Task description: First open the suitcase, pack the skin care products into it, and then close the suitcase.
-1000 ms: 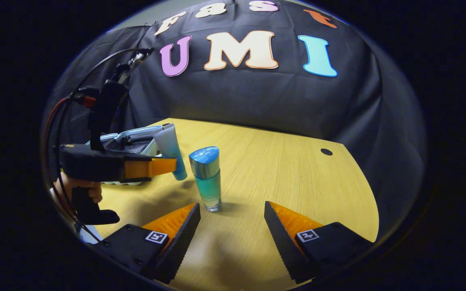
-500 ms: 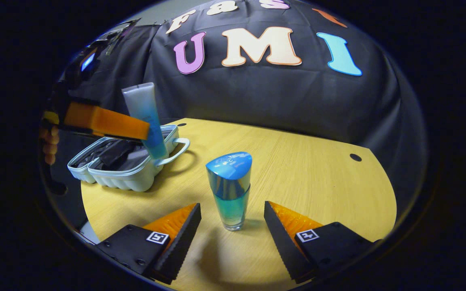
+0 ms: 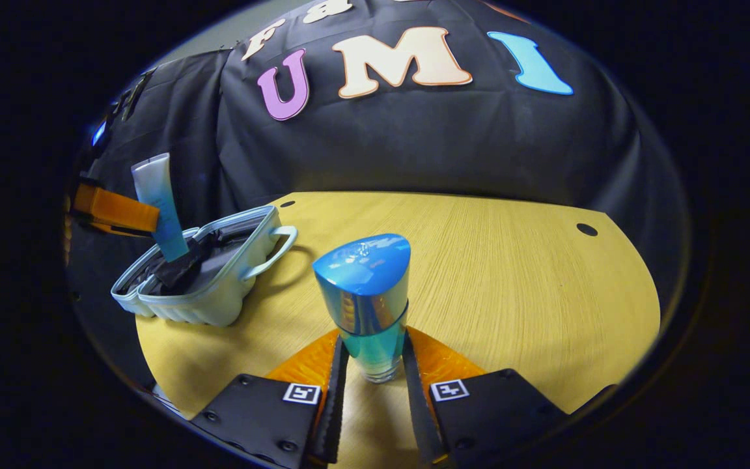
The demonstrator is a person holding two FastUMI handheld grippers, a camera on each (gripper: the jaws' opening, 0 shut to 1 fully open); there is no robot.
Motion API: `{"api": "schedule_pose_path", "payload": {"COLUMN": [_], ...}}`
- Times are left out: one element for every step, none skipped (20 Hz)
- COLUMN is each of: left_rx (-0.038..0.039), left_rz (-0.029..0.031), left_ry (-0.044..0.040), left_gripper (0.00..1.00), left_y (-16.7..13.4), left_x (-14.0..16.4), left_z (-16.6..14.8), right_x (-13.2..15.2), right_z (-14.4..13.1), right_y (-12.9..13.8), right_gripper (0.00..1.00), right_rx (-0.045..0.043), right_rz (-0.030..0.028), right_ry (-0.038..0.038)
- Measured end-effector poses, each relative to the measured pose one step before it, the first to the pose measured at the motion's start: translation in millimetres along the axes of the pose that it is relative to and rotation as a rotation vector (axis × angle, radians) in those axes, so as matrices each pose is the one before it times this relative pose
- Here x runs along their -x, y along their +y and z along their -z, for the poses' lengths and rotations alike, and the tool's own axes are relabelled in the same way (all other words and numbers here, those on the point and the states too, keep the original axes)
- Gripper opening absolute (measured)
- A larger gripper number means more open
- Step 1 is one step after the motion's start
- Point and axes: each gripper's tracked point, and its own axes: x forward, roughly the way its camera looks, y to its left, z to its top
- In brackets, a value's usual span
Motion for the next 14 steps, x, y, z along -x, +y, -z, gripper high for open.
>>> {"api": "schedule_pose_path", "payload": {"left_rx": [0.01172, 0.01306, 0.01395, 0.01105, 0.00924, 0.00754, 0.00651, 0.00614, 0.00345, 0.00452, 0.01054, 0.01129, 0.01162, 0.01113], "left_rz": [-0.00642, -0.00458, -0.00247, -0.00510, -0.00418, -0.00329, -0.00179, -0.00394, 0.00019, 0.00659, 0.00216, 0.00330, 0.00214, 0.00748], "left_ry": [0.01480, 0.00992, 0.01846, 0.02311, 0.03763, 0.02713, 0.04097, 0.03242, 0.03987, 0.03198, 0.03664, 0.03573, 0.03620, 0.03138], "left_gripper": [0.13, 0.13, 0.13, 0.13, 0.13, 0.14, 0.13, 0.14, 0.14, 0.14, 0.14, 0.14, 0.14, 0.14], "left_y": [9.27, 9.12, 8.19, 9.20, 9.67, 9.23, 8.31, 8.51, 8.52, 7.27, 7.52, 7.34, 6.55, 5.53], "left_x": [3.05, 1.70, 0.02, -0.24, -0.80, -3.22, -5.10, -5.62, -6.18, -7.12, -6.44, -5.85, -5.06, -4.69], "left_z": [0.24, -0.57, 1.39, 1.47, 5.73, 4.76, 6.03, 5.15, 6.07, 4.32, 3.45, 3.68, 2.52, 1.67], "right_x": [0.53, 0.09, 0.77, 1.31, 1.63, 0.56, 0.81, 1.14, 0.62, 0.73, 1.21, 1.90, 3.06, 2.56], "right_z": [-0.74, 0.42, 0.64, 0.99, 0.36, 1.14, -0.13, -0.84, -0.67, -1.92, -0.89, -1.05, -2.64, -4.39], "right_y": [-0.35, 0.18, 1.60, 1.21, 0.79, 0.94, 0.47, -0.11, 0.25, -0.06, 0.63, 0.58, 0.86, 2.83], "right_gripper": [0.46, 0.43, 0.45, 0.45, 0.43, 0.43, 0.44, 0.43, 0.42, 0.42, 0.42, 0.41, 0.42, 0.42], "right_rx": [0.00954, 0.01059, 0.01093, 0.00704, 0.00319, -0.00024, -0.00288, -0.00371, -0.00350, -0.00432, -0.00513, -0.00481, -0.00211, -0.00012], "right_rz": [0.00383, -0.00137, -0.00301, -0.00373, -0.00304, -0.00134, 0.00011, 0.00665, 0.00498, 0.00646, 0.00721, 0.00815, 0.00777, 0.00729], "right_ry": [0.00399, 0.00743, 0.00501, 0.00360, 0.00226, 0.00350, 0.00248, -0.00010, 0.00116, -0.00499, -0.00019, 0.00027, 0.00043, -0.00452]}}
